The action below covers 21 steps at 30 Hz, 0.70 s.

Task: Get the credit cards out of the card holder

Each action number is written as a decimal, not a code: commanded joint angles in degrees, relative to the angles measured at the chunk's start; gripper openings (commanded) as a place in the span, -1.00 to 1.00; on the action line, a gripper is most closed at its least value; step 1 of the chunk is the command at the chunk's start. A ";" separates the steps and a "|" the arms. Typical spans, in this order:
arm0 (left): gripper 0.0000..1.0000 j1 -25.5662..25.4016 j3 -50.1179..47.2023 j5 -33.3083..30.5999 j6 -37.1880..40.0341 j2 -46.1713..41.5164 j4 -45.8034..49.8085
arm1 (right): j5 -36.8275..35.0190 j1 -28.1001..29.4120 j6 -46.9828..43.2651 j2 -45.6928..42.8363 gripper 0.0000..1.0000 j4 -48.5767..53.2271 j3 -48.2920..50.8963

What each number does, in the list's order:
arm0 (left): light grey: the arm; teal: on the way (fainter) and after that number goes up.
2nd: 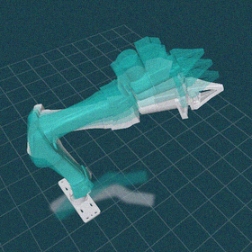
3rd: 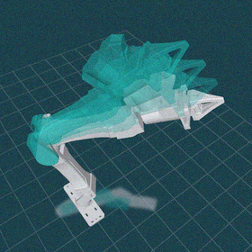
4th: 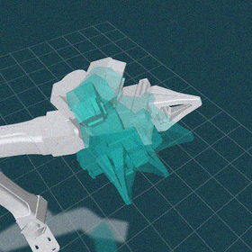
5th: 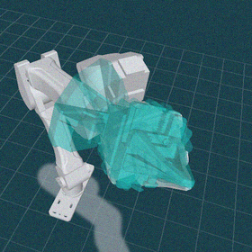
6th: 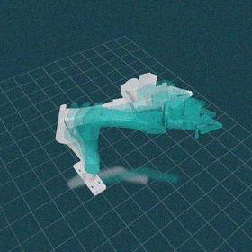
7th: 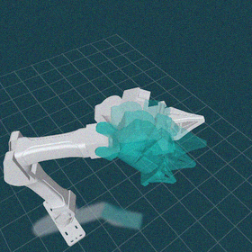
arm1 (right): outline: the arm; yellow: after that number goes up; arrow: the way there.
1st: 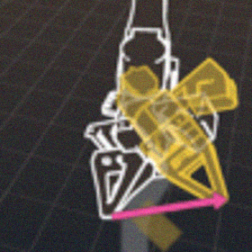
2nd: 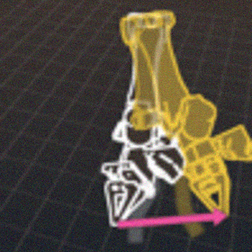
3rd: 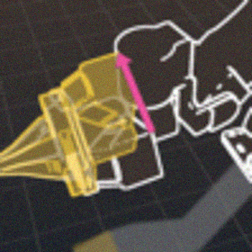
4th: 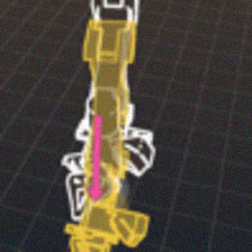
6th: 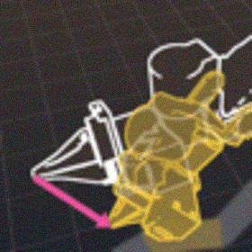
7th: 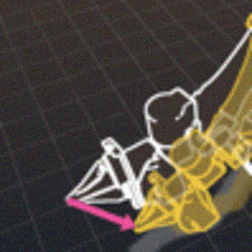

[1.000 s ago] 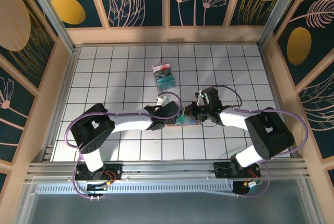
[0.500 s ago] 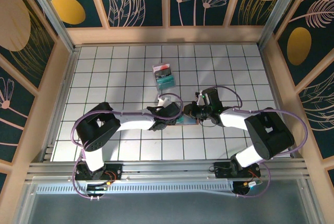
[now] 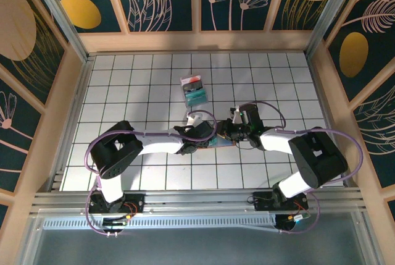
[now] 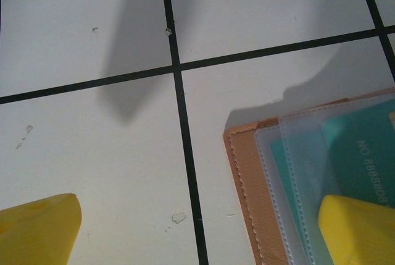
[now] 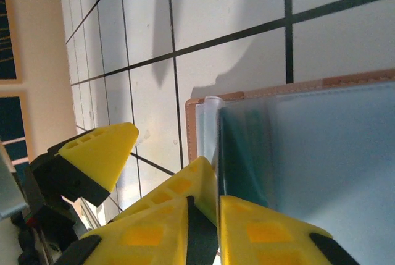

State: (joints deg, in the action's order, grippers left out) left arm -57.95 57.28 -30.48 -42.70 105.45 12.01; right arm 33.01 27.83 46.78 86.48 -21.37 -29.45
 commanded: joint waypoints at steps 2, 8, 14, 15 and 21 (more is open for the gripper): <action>0.98 0.15 -1.22 2.41 0.59 2.22 1.96 | 1.36 0.73 -0.10 1.85 -0.65 -2.54 0.45; 0.98 0.18 -1.20 2.55 0.34 2.31 1.79 | 0.87 1.30 -0.86 3.67 -0.70 -2.12 -0.42; 0.98 0.13 -1.20 2.09 -0.02 1.22 1.88 | -3.00 1.19 -2.61 2.18 -0.89 2.56 -1.17; 0.98 0.19 -1.20 1.92 -0.09 0.92 1.88 | -3.98 1.02 -3.18 1.48 -0.91 3.79 -1.22; 0.98 0.14 -2.19 1.28 -0.12 0.41 2.15 | -9.51 0.15 -5.92 -2.45 -0.95 11.24 -1.92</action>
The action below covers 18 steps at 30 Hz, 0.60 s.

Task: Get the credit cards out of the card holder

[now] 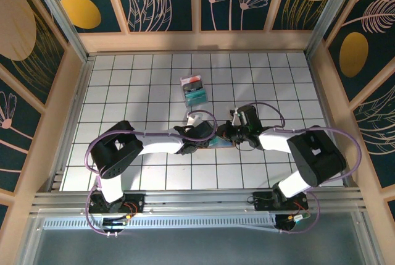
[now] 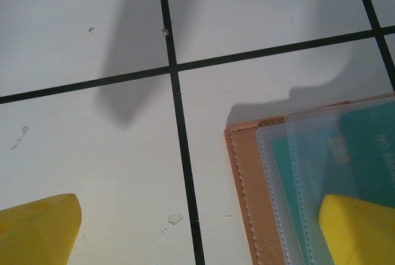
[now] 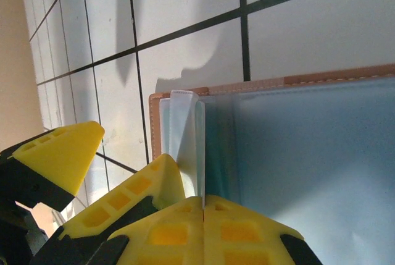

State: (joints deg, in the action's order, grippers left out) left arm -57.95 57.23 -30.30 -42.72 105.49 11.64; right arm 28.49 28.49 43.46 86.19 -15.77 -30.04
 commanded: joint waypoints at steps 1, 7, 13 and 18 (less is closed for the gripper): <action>0.97 0.20 -2.56 1.05 -0.22 0.42 2.60 | -5.46 -0.61 -2.84 -2.71 -0.95 6.34 -1.33; 0.98 0.23 -2.68 0.20 -0.19 -0.77 2.69 | -8.25 -1.63 -4.41 -6.63 -0.99 10.10 -1.33; 0.98 0.40 -2.05 -0.62 0.82 -3.78 2.22 | -9.67 -3.25 -5.88 -11.11 -1.00 11.96 -0.99; 0.98 0.65 -2.43 -0.82 1.64 -9.25 -1.09 | -9.04 -4.69 -6.84 -14.87 -1.00 11.47 -0.43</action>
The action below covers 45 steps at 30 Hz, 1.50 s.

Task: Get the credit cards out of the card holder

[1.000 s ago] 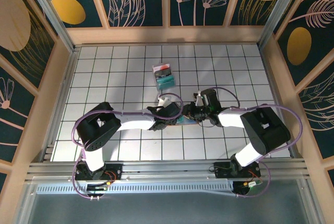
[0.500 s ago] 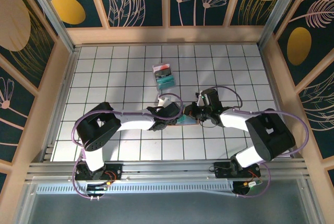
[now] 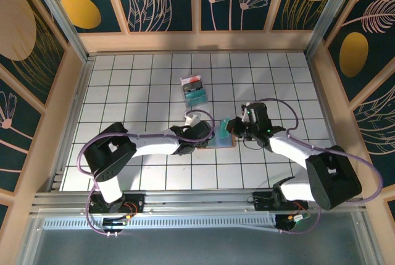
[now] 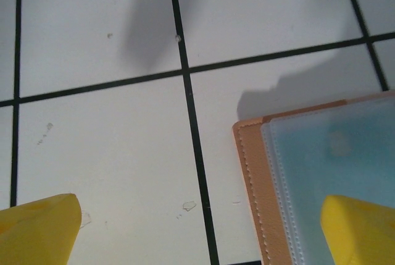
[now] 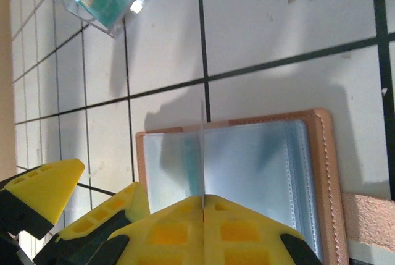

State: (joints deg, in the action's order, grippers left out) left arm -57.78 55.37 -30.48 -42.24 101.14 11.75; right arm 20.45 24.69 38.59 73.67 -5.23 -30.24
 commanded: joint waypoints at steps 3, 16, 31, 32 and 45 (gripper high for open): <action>0.97 1.44 -1.77 1.74 2.10 -8.96 -5.41 | -0.35 -1.39 -2.73 -4.57 -1.00 -0.02 -0.35; 0.98 7.98 -6.84 14.61 5.11 -21.82 -23.66 | 5.57 -1.97 -1.44 -12.39 -1.00 -12.41 0.63; 0.46 12.49 -11.04 39.56 0.49 -24.53 -42.72 | 18.36 -2.44 7.27 -10.02 -1.00 -38.82 2.87; 0.39 12.77 -11.38 40.71 -0.01 -24.43 -43.98 | 19.18 -2.46 8.31 -9.67 -1.00 -40.75 3.08; 0.01 13.14 -10.06 46.51 -1.49 -21.55 -48.30 | 23.56 -2.55 14.77 -7.08 -1.00 -51.87 4.13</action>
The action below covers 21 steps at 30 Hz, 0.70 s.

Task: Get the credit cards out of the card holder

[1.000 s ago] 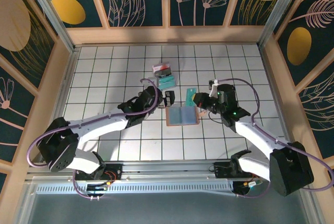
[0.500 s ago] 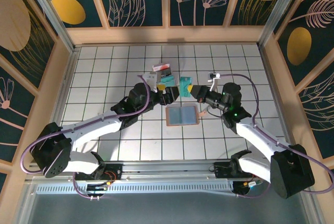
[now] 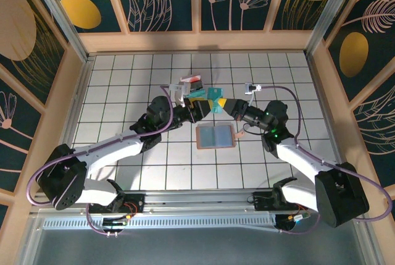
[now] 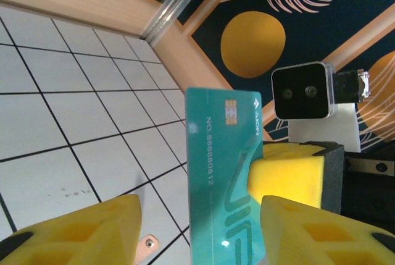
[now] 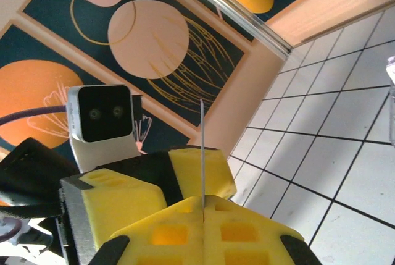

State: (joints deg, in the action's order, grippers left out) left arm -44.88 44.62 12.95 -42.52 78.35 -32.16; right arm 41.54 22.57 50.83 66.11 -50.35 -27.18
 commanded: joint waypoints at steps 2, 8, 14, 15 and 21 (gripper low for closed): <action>-0.09 0.25 0.81 4.03 -1.62 1.76 -5.40 | 2.82 -0.35 3.08 0.84 -1.00 -7.67 1.12; -0.48 0.27 0.99 4.96 -1.68 1.77 -5.91 | 3.37 -0.35 3.57 1.39 -1.00 -8.56 1.47; -0.98 0.29 1.23 5.03 -0.57 1.64 -4.65 | 3.12 -0.35 2.87 1.76 -1.00 -7.31 1.47; -1.00 0.24 1.44 4.75 0.10 1.64 -3.81 | 2.96 -0.33 2.50 1.62 -1.00 -6.62 1.43; -1.00 0.32 3.16 -1.57 8.49 -0.66 5.03 | -1.08 -0.42 -3.65 -1.78 -0.52 5.43 0.04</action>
State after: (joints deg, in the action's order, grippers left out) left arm -45.12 45.58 16.14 -40.05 79.55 -32.62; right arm 41.85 21.89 51.35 67.33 -49.82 -26.30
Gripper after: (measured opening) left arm 0.057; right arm 0.219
